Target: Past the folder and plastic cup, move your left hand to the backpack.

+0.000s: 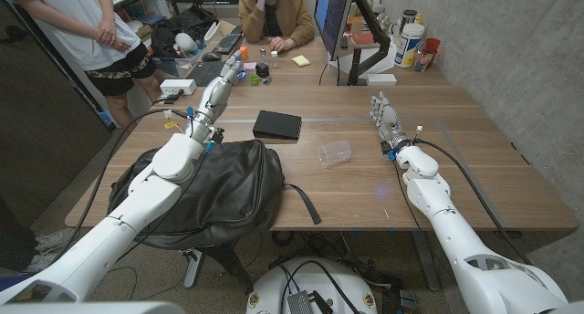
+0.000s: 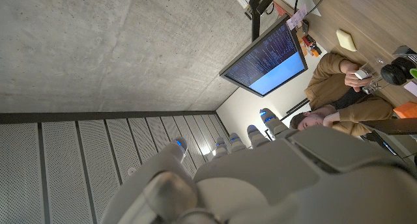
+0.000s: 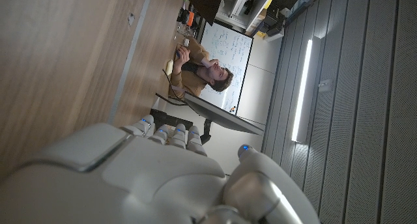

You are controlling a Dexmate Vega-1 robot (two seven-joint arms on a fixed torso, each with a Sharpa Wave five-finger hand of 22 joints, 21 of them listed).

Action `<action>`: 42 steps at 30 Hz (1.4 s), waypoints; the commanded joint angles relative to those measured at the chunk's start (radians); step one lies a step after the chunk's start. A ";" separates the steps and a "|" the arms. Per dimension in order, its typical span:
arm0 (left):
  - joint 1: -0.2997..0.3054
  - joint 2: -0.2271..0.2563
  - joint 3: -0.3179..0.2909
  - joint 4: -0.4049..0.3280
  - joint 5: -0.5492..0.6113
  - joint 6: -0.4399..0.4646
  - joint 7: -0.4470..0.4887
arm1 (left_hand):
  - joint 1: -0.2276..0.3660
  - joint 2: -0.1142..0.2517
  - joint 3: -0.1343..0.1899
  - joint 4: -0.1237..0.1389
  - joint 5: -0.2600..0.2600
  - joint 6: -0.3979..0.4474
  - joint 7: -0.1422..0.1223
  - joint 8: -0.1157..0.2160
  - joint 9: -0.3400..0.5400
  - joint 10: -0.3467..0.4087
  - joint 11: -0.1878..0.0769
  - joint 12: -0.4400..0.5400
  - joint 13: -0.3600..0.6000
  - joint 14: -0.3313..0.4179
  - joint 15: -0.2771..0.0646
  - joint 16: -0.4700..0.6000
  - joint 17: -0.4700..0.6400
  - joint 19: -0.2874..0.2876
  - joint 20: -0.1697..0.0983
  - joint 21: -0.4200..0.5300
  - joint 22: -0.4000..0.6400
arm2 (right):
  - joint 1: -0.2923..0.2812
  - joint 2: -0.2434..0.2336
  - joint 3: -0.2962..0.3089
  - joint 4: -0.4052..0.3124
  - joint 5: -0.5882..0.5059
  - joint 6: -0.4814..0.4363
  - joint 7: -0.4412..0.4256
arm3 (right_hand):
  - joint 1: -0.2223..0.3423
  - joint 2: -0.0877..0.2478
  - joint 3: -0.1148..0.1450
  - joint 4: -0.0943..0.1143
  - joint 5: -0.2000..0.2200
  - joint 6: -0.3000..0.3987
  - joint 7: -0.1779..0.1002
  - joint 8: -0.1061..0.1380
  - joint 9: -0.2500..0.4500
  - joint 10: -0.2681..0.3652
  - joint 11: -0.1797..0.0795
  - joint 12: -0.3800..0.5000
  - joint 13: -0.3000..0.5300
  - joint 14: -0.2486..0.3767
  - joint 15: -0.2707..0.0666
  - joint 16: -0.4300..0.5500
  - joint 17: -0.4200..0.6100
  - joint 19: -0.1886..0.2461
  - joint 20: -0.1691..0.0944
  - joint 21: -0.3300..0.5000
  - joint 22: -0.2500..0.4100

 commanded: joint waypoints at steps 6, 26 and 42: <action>0.016 0.010 -0.013 -0.033 0.061 0.008 0.021 | 0.016 0.022 0.006 0.001 0.001 -0.119 -0.007 0.003 0.003 -0.121 -0.002 0.005 0.005 -0.141 -0.065 0.002 0.002 -0.040 -0.065 -0.005 0.005 | 0.008 -0.002 0.000 0.014 -0.001 0.007 0.005 | -0.006 0.110 0.003 0.000 0.000 0.006 -0.001 0.002 0.001 0.001 -0.003 0.002 0.003 -0.058 -0.018 0.006 0.003 -0.008 -0.091 -0.003 0.005; 0.066 0.041 -0.053 -0.100 0.113 0.027 0.035 | 0.025 0.020 0.009 0.001 -0.001 -0.113 -0.009 0.003 0.003 -0.117 0.000 0.005 0.005 -0.141 -0.062 0.002 0.003 -0.040 -0.064 -0.010 0.006 | 0.014 -0.003 -0.005 0.019 -0.006 0.015 0.007 | -0.005 0.110 0.002 0.000 0.000 0.007 -0.003 0.001 0.002 0.002 -0.003 0.001 0.003 -0.058 -0.019 0.005 0.003 -0.008 -0.091 -0.003 0.005; 0.103 0.044 -0.081 -0.150 0.172 0.043 0.060 | 0.030 0.021 0.011 0.003 -0.003 -0.111 -0.011 0.002 0.003 -0.120 0.005 0.003 0.006 -0.144 -0.056 0.001 0.004 -0.045 -0.062 -0.015 0.006 | 0.013 -0.004 -0.011 0.017 -0.010 0.013 0.008 | -0.006 0.109 0.001 0.000 0.000 0.007 -0.002 0.000 0.002 0.002 -0.003 0.001 0.003 -0.058 -0.018 0.005 0.003 -0.009 -0.091 -0.003 0.005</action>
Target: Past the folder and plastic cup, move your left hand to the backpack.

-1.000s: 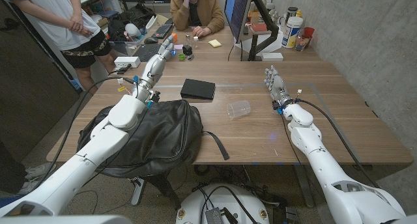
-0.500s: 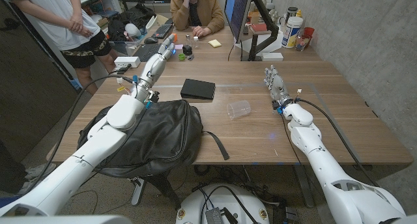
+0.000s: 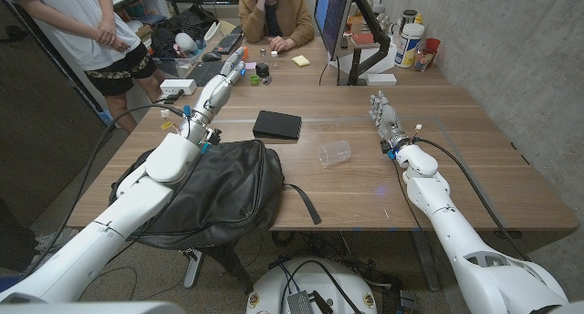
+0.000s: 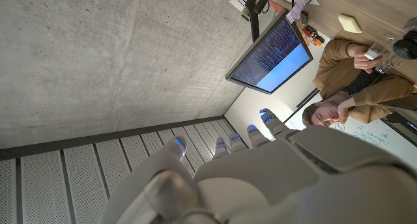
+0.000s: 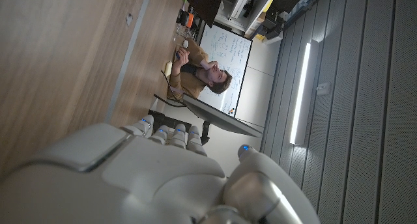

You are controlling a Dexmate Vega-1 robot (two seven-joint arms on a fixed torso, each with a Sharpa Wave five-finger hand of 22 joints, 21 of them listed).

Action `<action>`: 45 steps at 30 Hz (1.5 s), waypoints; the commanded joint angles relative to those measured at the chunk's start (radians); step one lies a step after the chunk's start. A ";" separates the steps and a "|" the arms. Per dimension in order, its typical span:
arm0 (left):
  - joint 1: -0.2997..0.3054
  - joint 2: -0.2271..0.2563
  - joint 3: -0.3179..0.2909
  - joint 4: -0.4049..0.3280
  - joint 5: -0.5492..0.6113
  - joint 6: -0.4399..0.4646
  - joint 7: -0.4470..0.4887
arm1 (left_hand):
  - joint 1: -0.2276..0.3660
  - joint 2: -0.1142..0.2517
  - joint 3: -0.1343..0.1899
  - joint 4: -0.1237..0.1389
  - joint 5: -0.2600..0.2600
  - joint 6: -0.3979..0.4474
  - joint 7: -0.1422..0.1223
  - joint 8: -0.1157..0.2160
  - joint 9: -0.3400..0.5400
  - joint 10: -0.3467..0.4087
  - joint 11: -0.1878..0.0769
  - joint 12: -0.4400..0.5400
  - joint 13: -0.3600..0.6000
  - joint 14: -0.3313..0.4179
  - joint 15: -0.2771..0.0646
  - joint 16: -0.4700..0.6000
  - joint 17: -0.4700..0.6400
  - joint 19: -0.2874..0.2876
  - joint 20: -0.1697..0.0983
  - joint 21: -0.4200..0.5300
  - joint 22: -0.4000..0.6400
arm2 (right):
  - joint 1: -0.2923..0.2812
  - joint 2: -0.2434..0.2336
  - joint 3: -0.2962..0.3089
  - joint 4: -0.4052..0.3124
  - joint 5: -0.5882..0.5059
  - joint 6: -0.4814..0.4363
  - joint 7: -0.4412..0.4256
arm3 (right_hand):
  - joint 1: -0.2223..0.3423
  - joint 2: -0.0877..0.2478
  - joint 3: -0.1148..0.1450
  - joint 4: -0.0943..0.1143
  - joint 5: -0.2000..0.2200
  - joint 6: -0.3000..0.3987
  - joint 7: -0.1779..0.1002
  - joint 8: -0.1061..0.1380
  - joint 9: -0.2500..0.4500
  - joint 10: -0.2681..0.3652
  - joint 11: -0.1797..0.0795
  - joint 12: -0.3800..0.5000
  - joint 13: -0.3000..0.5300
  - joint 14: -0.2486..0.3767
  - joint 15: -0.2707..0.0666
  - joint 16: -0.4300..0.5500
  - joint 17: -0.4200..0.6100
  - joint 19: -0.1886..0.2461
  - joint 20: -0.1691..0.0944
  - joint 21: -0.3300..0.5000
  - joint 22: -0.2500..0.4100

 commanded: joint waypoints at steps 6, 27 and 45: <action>0.044 0.006 -0.032 -0.057 0.068 0.022 0.029 | 0.013 0.014 0.009 -0.001 -0.003 -0.105 -0.011 0.003 0.003 -0.119 0.007 0.003 0.006 -0.144 -0.055 0.001 0.002 -0.048 -0.059 -0.006 0.006 | -0.002 -0.001 -0.005 -0.005 -0.003 0.000 0.001 | -0.006 0.109 0.001 0.000 0.000 0.008 -0.001 0.000 0.002 0.002 -0.003 0.001 0.003 -0.058 -0.019 0.005 0.003 -0.009 -0.091 -0.004 0.005; 0.107 0.001 -0.079 -0.124 0.138 0.043 0.058 | 0.025 0.017 0.015 -0.003 -0.007 -0.099 -0.018 0.002 0.003 -0.122 0.006 0.001 0.006 -0.147 -0.055 0.000 0.002 -0.052 -0.058 -0.013 0.006 | -0.027 -0.010 -0.007 -0.047 0.000 -0.015 0.000 | -0.006 0.109 0.000 0.000 0.000 0.007 0.002 -0.001 0.002 0.002 -0.002 0.001 0.003 -0.057 -0.019 0.005 0.003 -0.009 -0.092 -0.004 0.005; 0.173 -0.014 -0.125 -0.197 0.228 0.068 0.089 | 0.040 0.020 0.022 -0.005 -0.009 -0.095 -0.024 0.001 0.002 -0.126 0.009 0.000 0.006 -0.153 -0.055 -0.002 0.002 -0.060 -0.054 -0.021 0.007 | -0.052 -0.018 -0.010 -0.087 0.001 -0.024 -0.005 | -0.006 0.108 -0.001 0.000 0.001 0.008 0.000 -0.001 0.002 0.003 -0.003 0.001 0.003 -0.057 -0.019 0.004 0.003 -0.009 -0.092 -0.004 0.005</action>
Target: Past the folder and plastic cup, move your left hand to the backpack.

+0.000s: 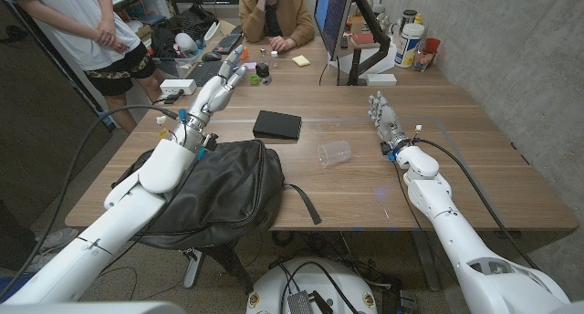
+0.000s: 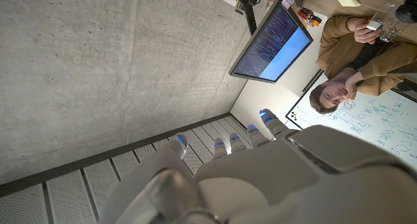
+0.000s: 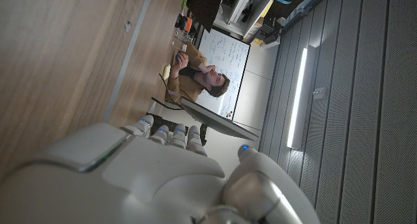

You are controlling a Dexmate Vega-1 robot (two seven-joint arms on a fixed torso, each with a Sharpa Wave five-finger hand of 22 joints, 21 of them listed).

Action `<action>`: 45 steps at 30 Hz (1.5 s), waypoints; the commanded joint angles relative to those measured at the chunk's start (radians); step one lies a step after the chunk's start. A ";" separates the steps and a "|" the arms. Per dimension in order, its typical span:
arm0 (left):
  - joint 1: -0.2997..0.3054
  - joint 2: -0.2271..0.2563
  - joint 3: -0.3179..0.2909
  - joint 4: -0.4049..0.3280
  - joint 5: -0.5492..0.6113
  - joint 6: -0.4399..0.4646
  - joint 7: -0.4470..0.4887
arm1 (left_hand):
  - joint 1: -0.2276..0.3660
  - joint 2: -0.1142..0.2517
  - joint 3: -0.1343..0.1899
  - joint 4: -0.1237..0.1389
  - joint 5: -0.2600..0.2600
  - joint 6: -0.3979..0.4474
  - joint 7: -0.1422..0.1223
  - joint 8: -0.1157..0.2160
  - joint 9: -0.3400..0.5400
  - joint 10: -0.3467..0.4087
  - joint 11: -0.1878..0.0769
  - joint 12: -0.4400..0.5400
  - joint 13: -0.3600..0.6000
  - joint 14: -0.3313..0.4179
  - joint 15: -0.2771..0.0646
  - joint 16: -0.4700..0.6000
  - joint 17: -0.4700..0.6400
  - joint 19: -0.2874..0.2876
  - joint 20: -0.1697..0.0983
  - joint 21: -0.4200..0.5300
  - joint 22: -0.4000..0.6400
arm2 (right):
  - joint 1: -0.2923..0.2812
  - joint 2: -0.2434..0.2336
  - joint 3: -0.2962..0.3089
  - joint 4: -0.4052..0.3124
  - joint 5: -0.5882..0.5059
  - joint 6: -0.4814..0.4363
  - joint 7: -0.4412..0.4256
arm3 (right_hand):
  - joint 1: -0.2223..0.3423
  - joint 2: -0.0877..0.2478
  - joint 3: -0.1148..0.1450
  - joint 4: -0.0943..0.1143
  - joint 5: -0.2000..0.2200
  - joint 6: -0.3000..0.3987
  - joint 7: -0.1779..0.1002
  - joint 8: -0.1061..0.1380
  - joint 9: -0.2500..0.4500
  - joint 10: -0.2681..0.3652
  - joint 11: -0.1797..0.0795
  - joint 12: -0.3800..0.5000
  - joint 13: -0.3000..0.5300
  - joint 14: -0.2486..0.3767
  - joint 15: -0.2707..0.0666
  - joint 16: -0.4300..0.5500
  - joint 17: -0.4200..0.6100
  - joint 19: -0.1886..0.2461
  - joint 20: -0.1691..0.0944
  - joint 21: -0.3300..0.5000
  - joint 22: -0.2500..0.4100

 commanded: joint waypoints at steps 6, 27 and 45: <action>0.059 -0.017 -0.045 -0.063 0.075 0.026 0.021 | 0.018 0.013 0.010 0.004 -0.002 -0.098 0.000 0.000 0.003 -0.123 0.007 0.000 0.001 -0.153 -0.054 -0.001 0.003 -0.061 -0.054 -0.004 0.002 | -0.019 -0.008 -0.005 -0.033 0.001 -0.007 -0.004 | -0.006 0.108 -0.002 0.000 0.001 0.007 -0.002 -0.001 0.002 0.003 -0.004 0.001 0.003 -0.057 -0.019 0.004 0.003 -0.009 -0.092 0.000 0.005; 0.104 -0.036 -0.080 -0.116 0.180 0.064 0.049 | 0.029 0.019 0.018 0.007 -0.003 -0.093 0.000 0.000 0.003 -0.122 0.008 0.001 0.001 -0.153 -0.053 0.000 0.004 -0.067 -0.051 -0.011 0.003 | -0.022 -0.016 -0.011 -0.045 -0.003 -0.007 -0.009 | -0.005 0.107 -0.003 -0.001 0.001 0.007 0.001 -0.002 0.002 0.002 -0.003 0.000 0.003 -0.058 -0.021 0.004 0.002 -0.010 -0.093 -0.001 0.005; 0.141 -0.055 -0.098 -0.161 0.269 0.090 0.071 | 0.039 0.020 0.024 0.009 -0.005 -0.084 0.002 0.001 0.003 -0.112 0.008 0.004 0.001 -0.145 -0.050 0.004 0.006 -0.062 -0.051 -0.013 0.003 | -0.028 -0.018 -0.013 -0.051 0.002 -0.005 -0.005 | -0.006 0.107 -0.005 -0.001 0.002 0.007 0.002 -0.002 0.002 0.003 -0.005 0.000 0.003 -0.058 -0.020 0.004 0.002 -0.011 -0.094 -0.001 0.005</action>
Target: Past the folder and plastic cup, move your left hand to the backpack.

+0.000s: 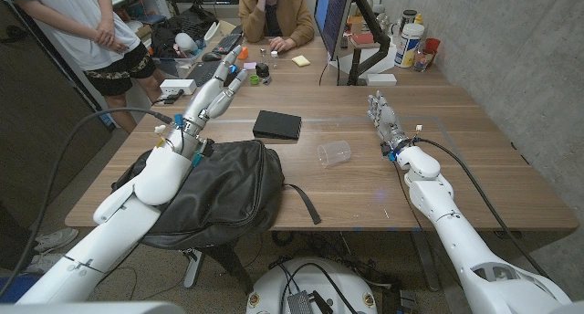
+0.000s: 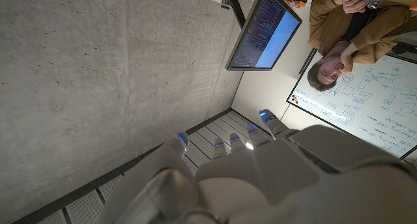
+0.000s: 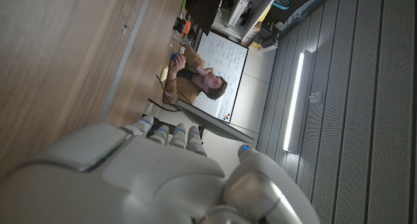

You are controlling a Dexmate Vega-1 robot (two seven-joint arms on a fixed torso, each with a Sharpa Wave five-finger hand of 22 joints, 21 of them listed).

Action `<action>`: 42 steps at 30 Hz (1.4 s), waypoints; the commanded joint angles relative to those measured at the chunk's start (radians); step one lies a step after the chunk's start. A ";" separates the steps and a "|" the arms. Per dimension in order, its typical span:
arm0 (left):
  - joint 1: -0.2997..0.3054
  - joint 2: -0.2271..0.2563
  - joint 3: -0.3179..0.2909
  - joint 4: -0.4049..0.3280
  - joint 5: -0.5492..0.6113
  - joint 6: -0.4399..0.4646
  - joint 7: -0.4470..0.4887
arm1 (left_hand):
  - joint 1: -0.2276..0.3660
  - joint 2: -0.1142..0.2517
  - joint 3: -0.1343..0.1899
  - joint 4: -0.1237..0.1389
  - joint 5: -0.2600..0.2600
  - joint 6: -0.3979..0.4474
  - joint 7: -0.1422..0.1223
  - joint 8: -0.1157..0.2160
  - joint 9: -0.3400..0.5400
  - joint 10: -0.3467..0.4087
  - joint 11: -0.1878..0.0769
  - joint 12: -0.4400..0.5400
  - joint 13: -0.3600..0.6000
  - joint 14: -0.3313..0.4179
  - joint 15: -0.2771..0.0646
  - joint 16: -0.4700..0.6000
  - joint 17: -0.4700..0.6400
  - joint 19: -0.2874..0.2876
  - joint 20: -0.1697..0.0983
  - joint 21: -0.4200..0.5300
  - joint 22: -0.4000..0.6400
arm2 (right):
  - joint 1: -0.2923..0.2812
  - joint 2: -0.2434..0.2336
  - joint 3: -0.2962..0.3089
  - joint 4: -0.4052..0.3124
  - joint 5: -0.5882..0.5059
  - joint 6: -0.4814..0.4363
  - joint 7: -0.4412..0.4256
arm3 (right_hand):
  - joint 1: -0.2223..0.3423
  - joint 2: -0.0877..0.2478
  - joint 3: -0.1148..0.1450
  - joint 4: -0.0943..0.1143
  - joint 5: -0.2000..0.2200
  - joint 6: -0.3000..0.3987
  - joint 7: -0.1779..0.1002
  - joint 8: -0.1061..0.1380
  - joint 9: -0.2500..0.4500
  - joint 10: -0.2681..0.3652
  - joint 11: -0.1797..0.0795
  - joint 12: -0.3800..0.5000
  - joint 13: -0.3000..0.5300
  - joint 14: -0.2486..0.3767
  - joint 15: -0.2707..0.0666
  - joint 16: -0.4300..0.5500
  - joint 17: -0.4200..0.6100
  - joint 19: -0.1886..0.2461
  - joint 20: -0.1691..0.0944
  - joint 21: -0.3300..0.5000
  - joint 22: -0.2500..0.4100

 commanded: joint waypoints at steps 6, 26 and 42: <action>0.039 -0.015 -0.021 -0.048 0.082 0.021 0.017 | 0.020 0.012 0.010 0.002 -0.002 -0.084 -0.005 0.000 0.003 -0.109 0.010 0.005 0.002 -0.145 -0.050 0.004 0.006 -0.062 -0.051 -0.003 0.004 | -0.008 -0.005 0.000 -0.010 0.004 0.001 0.001 | -0.005 0.107 -0.005 -0.001 0.002 0.003 -0.001 -0.002 0.002 0.003 -0.004 0.000 0.003 -0.058 -0.021 0.004 0.002 -0.011 -0.094 -0.001 0.005; 0.100 -0.040 -0.062 -0.102 0.154 0.035 0.022 | 0.030 0.013 0.015 0.004 -0.005 -0.081 -0.014 -0.002 0.003 -0.098 0.010 0.007 0.002 -0.135 -0.051 0.008 0.007 -0.063 -0.046 -0.007 0.004 | -0.011 -0.007 -0.009 -0.018 0.002 -0.002 0.005 | -0.005 0.107 -0.006 -0.001 0.002 0.004 -0.001 -0.002 0.002 0.002 -0.006 0.000 0.003 -0.058 -0.021 0.003 0.002 -0.011 -0.095 -0.001 0.005; 0.126 -0.052 -0.084 -0.122 0.200 0.029 0.013 | 0.033 0.011 0.016 0.005 -0.008 -0.075 -0.016 -0.001 0.002 -0.095 0.013 0.007 0.002 -0.134 -0.052 0.009 0.008 -0.064 -0.048 -0.010 0.005 | -0.006 -0.007 -0.016 -0.017 -0.005 -0.004 0.001 | -0.005 0.107 -0.006 -0.001 0.002 0.004 -0.002 -0.002 0.002 0.002 -0.005 0.000 0.003 -0.056 -0.020 0.004 0.002 -0.012 -0.095 -0.002 0.005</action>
